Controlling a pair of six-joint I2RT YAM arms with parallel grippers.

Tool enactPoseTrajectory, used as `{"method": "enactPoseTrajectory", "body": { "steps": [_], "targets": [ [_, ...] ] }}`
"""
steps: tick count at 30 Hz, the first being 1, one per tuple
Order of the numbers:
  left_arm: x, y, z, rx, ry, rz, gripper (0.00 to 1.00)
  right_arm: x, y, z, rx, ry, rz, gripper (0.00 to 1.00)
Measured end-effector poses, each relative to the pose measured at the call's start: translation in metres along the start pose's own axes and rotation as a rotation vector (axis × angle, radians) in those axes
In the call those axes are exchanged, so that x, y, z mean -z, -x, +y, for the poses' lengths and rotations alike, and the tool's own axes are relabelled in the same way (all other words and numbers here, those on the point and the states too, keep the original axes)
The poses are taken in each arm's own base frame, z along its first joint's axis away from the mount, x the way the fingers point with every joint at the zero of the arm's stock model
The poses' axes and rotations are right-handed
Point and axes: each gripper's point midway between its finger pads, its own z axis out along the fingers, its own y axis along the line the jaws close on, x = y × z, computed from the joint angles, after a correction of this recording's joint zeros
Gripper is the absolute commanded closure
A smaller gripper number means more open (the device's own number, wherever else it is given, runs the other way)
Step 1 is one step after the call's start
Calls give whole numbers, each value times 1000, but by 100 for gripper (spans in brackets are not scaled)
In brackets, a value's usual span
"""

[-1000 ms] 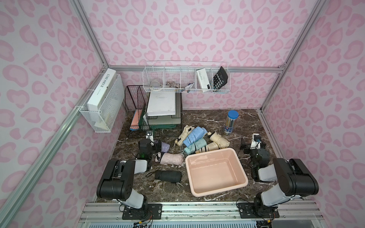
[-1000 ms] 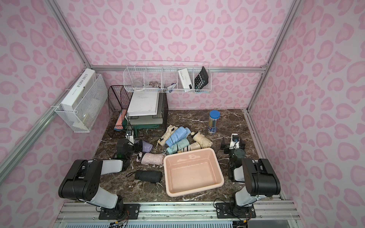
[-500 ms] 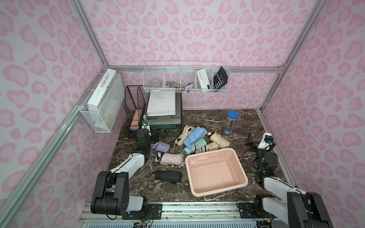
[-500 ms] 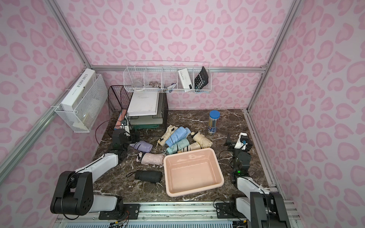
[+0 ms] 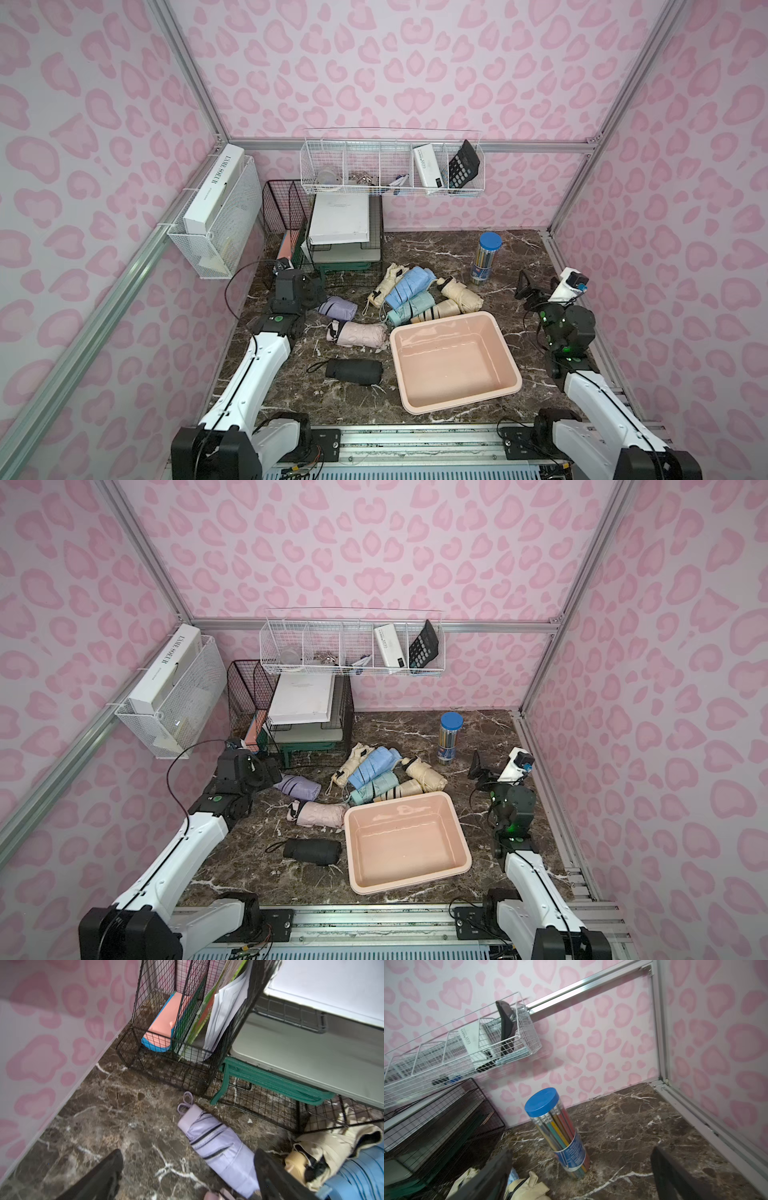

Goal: Put the umbrella into the storage box
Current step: Pick up the umbrella from the center of the board.

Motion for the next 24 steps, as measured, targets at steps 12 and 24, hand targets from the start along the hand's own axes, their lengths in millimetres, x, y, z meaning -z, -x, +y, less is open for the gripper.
{"method": "enactPoseTrajectory", "body": {
  "steps": [12, 24],
  "targets": [
    [50, -57, 17, 311, 12, 230, 10, -18, -13, 119, 160, 304, 195, 4],
    [59, -111, -20, 511, 34, 434, 3, -10, -47, 167, 307, 391, 271, 4]
  ]
}}
